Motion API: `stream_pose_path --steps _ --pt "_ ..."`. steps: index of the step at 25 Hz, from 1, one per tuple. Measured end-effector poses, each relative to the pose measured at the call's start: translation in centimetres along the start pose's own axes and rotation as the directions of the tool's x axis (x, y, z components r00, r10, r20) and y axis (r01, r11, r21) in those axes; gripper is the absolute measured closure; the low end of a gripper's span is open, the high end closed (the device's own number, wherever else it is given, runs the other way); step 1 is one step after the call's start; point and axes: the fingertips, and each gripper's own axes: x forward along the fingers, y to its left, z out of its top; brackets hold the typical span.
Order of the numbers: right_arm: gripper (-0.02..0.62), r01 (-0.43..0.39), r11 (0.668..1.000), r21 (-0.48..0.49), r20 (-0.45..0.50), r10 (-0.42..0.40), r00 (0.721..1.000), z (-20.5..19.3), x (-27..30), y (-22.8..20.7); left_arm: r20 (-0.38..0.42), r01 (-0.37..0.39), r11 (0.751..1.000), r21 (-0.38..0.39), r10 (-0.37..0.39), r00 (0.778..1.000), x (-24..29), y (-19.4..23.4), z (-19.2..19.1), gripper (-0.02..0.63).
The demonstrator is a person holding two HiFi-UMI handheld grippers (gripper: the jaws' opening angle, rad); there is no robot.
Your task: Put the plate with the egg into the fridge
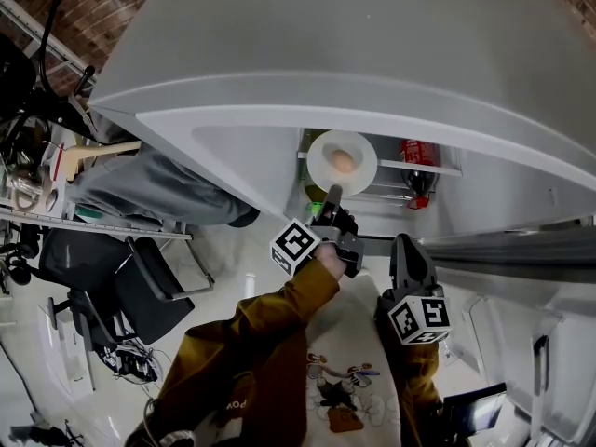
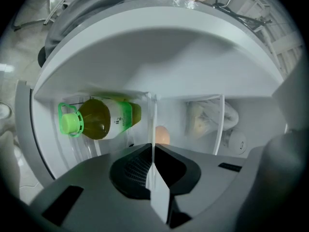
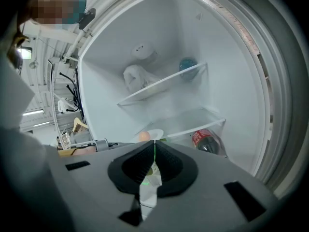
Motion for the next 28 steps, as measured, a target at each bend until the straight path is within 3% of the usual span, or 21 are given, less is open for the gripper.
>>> stream_pose_path --steps 28 --pt "0.589 -0.015 1.000 -0.004 0.008 0.015 1.000 0.9 0.9 -0.6 0.047 -0.005 1.000 0.019 0.004 0.999 3.3 -0.2 0.9 0.586"
